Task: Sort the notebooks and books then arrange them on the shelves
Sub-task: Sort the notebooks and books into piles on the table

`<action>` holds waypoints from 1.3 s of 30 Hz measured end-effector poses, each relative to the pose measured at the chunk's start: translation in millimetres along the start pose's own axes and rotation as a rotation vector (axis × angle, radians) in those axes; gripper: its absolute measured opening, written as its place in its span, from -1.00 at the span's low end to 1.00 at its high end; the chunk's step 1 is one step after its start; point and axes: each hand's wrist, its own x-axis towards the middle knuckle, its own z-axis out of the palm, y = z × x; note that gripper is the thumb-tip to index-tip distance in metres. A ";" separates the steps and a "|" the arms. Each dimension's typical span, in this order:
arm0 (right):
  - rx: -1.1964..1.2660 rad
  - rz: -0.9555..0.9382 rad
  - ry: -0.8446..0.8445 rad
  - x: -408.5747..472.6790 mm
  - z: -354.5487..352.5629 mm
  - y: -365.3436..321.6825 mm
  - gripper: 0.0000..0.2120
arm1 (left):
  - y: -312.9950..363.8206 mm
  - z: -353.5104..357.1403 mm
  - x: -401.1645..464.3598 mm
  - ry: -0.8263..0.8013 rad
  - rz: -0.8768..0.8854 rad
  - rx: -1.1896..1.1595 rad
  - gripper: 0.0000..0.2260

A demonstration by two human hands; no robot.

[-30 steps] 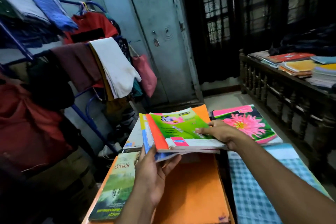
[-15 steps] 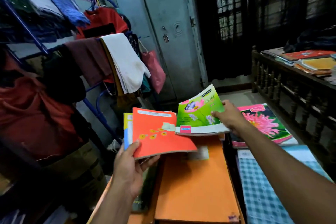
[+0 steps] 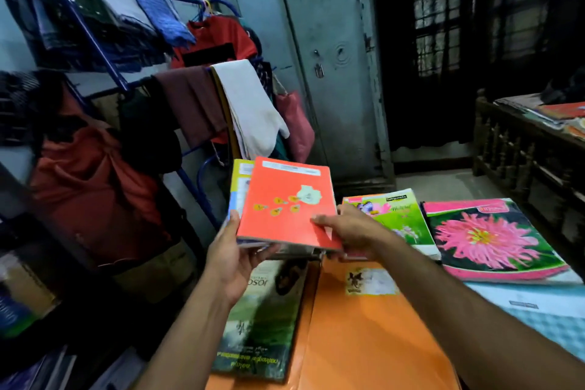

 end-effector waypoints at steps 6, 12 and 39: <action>0.173 -0.108 0.222 66.7 40.1 3.4 -0.91 | 18.9 -19.0 18.9 0.221 0.119 0.094 -0.76; -0.136 0.013 0.261 117.8 46.4 49.1 -0.74 | 38.0 -71.0 12.7 0.397 0.274 0.174 -0.73; -0.121 0.032 0.753 -87.9 -222.6 86.5 -0.82 | -61.4 -1.4 -48.0 -0.122 0.326 1.626 -0.52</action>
